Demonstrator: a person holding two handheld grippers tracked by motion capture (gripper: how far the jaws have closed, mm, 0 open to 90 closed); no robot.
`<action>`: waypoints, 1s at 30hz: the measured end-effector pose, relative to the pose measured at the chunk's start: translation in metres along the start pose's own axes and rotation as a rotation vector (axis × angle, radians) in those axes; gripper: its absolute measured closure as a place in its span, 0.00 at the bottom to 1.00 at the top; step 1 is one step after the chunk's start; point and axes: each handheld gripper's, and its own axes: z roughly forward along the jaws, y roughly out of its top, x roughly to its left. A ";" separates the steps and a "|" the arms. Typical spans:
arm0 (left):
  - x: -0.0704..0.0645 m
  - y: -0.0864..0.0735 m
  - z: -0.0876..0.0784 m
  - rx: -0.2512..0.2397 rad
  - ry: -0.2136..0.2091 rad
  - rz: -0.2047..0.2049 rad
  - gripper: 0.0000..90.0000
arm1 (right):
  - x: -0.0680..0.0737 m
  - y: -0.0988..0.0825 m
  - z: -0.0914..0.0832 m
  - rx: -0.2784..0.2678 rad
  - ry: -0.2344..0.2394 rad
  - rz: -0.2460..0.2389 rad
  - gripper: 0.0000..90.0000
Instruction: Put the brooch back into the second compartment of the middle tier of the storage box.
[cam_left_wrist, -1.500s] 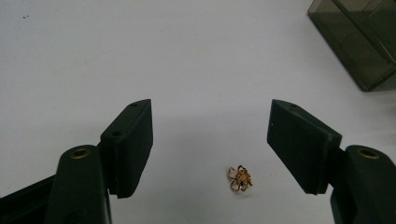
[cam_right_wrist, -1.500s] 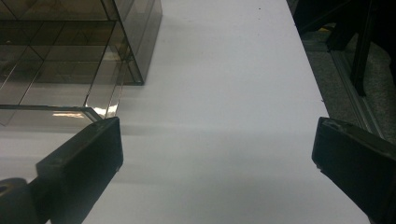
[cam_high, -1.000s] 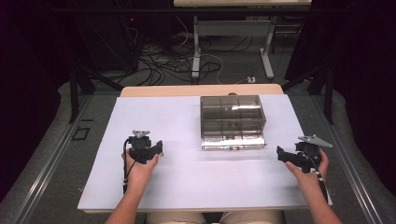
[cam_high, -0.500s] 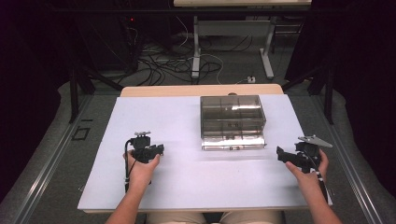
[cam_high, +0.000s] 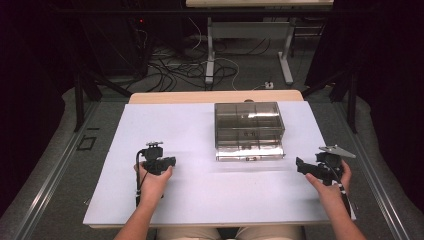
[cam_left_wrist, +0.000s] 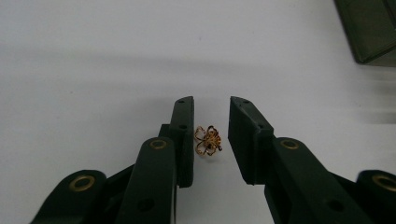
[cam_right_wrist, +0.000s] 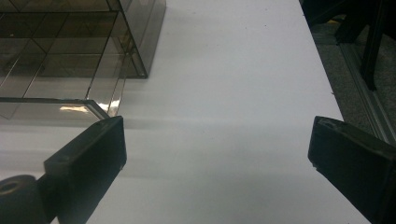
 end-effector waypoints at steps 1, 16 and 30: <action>0.000 0.000 0.000 0.005 -0.001 0.004 0.80 | 0.000 0.000 0.000 0.001 0.000 0.000 0.04; -0.001 0.000 0.003 0.021 0.012 -0.002 0.89 | -0.001 0.000 0.000 0.006 0.007 -0.012 0.05; 0.000 0.001 0.001 0.022 0.024 0.001 0.97 | -0.001 -0.001 0.000 0.008 0.010 -0.006 0.06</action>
